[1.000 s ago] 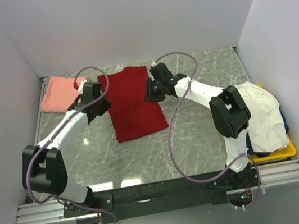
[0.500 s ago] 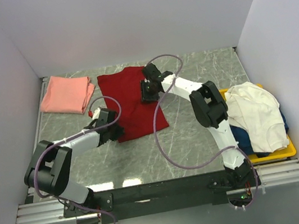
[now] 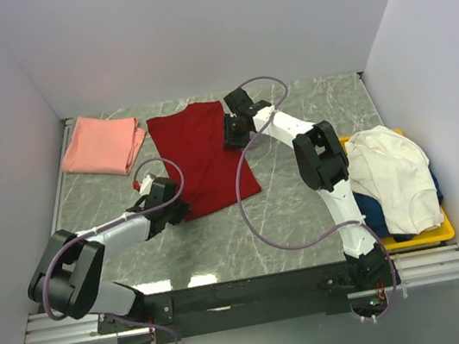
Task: Fold and stack the t-shirts
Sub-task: Fold the tshirt
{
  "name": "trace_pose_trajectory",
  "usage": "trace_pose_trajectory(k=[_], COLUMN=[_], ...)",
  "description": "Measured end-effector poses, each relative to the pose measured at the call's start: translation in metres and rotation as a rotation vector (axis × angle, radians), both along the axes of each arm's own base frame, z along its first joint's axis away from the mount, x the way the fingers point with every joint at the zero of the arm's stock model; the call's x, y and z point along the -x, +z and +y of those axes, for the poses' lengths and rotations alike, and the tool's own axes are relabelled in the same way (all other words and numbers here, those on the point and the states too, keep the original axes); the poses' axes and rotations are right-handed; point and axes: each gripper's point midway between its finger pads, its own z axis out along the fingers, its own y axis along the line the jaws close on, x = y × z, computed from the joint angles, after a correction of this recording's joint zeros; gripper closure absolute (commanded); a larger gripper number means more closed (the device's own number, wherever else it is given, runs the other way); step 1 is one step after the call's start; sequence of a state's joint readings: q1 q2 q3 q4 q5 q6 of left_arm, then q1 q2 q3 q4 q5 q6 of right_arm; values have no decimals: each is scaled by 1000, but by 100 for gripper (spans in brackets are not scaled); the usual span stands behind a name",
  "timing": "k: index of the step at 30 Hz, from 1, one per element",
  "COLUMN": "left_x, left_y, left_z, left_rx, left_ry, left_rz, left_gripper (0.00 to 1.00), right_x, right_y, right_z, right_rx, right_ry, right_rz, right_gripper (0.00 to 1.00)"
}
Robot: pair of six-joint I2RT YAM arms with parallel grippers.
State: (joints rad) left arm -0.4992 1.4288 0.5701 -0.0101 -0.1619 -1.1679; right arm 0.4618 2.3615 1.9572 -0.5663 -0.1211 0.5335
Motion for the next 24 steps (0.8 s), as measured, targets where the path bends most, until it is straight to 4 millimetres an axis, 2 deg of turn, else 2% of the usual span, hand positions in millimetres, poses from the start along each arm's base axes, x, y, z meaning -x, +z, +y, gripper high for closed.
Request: trace_pose_trajectory(k=[3, 6, 7, 8, 11, 13, 14, 18, 21, 24], left_x=[6, 14, 15, 17, 17, 14, 13, 13, 13, 13], left_y=[1, 6, 9, 13, 27, 40, 44, 46, 38, 25], left_z=[3, 7, 8, 8, 8, 7, 6, 5, 2, 1], left_rx=[-6, -21, -23, -24, -21, -8, -2, 2, -2, -8], left_ry=[-5, -23, -29, -37, -50, -52, -52, -61, -73, -80], left_rz=[4, 7, 4, -1, -25, -56, -69, -73, -56, -32], left_gripper=[99, 85, 84, 81, 80, 82, 86, 96, 99, 99], right_x=[0, 3, 6, 9, 18, 34, 44, 87, 115, 136], right_y=[1, 3, 5, 9, 27, 43, 52, 75, 66, 38], right_z=[-1, -10, -15, -20, -35, -46, -51, -66, -71, -71], right_rx=[4, 23, 34, 44, 60, 62, 54, 0, -24, -21], right_ry=[-3, -14, -21, -27, -46, -55, -59, -66, -64, -54], right_rz=[-1, 1, 4, 6, -11, -25, -39, -77, -69, -14], right_gripper=[54, 52, 51, 50, 50, 50, 50, 52, 53, 55])
